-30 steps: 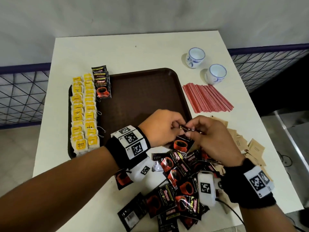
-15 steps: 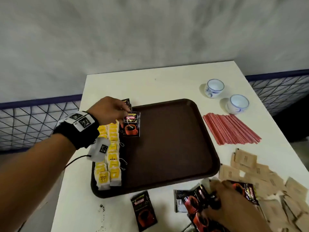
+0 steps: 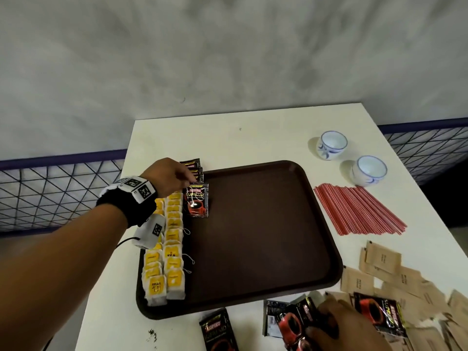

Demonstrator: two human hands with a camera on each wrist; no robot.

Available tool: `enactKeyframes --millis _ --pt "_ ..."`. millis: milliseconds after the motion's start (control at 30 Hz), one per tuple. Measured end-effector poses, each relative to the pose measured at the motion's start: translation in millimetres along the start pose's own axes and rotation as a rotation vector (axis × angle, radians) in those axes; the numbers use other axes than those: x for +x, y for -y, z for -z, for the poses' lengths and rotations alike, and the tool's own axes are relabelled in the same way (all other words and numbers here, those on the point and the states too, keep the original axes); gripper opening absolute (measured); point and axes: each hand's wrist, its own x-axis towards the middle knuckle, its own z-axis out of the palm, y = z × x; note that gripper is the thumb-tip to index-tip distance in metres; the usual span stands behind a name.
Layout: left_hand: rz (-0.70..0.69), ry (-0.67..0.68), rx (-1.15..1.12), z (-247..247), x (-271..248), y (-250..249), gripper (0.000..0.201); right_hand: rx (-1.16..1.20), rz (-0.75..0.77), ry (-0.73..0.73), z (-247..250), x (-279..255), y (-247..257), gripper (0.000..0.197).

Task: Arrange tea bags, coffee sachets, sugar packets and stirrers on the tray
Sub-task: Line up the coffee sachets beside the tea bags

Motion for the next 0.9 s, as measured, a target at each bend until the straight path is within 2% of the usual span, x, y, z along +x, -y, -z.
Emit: enactKeyframes --millis 67,200,333,467,733,833,900 --pt "0.0 -0.015 0.023 -1 0 2 0.02 -0.002 -0.005 0.004 0 0 1 0.049" --pt "0.003 -0.051 0.08 -4 2 4 0.019 -0.05 -0.007 0.03 -1 2 2 0.045" --pt "-0.004 -0.081 0.125 -7 1 7 0.018 -0.054 0.011 0.026 -1 0 5 0.022" --pt "-0.021 -0.111 0.145 -8 1 11 0.016 -0.034 0.004 0.015 -2 -1 7 0.017" --pt "-0.056 -0.129 0.18 -10 6 14 0.015 0.038 -0.043 0.006 -6 4 1 0.018" --pt "-0.046 -0.122 0.182 -11 8 13 0.015 0.072 -0.008 0.001 -7 5 -3 0.03" --pt "-0.04 -0.122 0.188 -10 8 13 0.015 0.081 -0.004 -0.008 -7 7 -3 0.022"
